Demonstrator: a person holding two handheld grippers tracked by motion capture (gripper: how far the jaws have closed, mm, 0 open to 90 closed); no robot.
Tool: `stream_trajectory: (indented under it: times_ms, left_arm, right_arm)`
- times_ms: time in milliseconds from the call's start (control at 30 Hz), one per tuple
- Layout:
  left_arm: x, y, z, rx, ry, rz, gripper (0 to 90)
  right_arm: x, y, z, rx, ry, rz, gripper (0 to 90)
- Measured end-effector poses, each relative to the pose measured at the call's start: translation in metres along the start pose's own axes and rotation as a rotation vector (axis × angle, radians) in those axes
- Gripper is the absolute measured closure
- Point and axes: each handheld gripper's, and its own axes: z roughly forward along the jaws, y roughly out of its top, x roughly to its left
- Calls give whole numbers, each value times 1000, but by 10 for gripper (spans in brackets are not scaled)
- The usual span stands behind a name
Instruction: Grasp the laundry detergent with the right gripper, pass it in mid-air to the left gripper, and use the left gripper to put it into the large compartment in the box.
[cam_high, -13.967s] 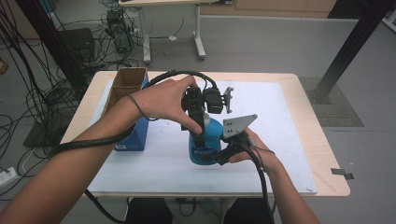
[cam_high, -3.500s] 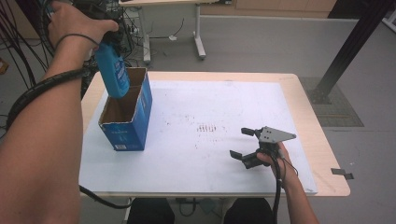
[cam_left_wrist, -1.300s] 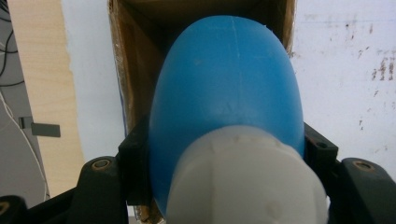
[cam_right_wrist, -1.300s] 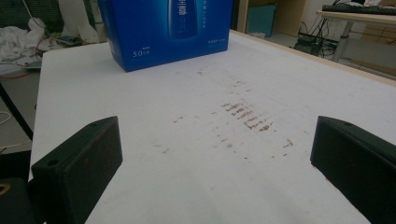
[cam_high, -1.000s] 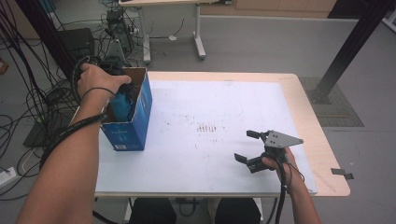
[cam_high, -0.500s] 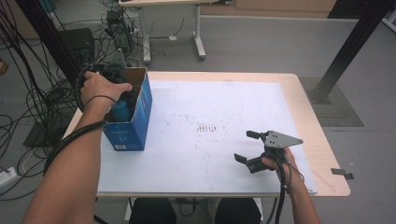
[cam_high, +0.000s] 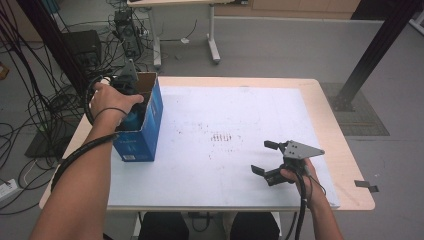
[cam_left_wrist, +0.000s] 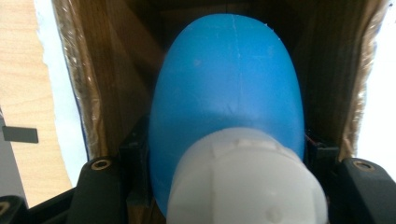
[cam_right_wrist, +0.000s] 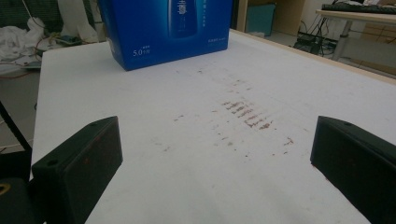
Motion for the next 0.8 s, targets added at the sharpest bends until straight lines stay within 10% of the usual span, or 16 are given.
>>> stream_trajectory:
  times_ms: [800]
  left_arm:
    - [1,1,2,17,-5,7,375]
  right_arm:
    - [1,0,1,-1,0,-1,22]
